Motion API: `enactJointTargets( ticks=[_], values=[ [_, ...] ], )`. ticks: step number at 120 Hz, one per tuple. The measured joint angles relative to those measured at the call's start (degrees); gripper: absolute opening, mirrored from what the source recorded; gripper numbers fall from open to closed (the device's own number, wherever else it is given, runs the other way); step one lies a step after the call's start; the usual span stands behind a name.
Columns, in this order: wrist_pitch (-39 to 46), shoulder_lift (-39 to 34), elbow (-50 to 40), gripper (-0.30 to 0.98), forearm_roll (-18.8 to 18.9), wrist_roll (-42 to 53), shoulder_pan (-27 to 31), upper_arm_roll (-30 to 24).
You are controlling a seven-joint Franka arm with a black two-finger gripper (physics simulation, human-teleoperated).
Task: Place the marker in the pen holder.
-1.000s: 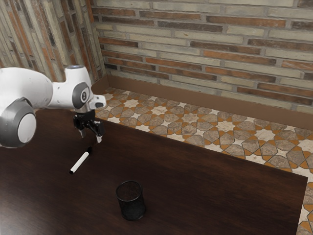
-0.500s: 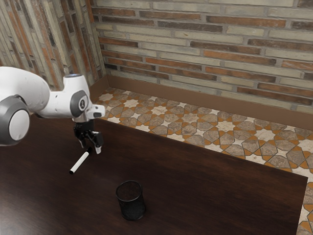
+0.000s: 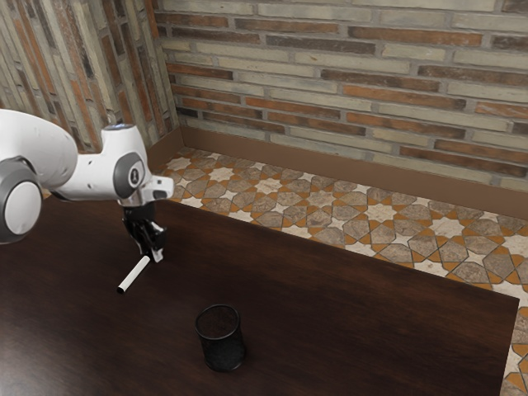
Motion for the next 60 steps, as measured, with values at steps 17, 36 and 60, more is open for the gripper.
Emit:
enactJointTargets(
  ticks=[17,36,60],
  values=[
    [0.04,-0.61,-0.56,0.07,0.05,0.15,-0.15,0.35],
    [0.21,-0.85,-0.92,-0.05,0.58,-0.3,-0.26,0.41],
    [0.53,-5.81,-1.29,-0.09,2.27,-1.55,-2.12,0.41]
  ],
)
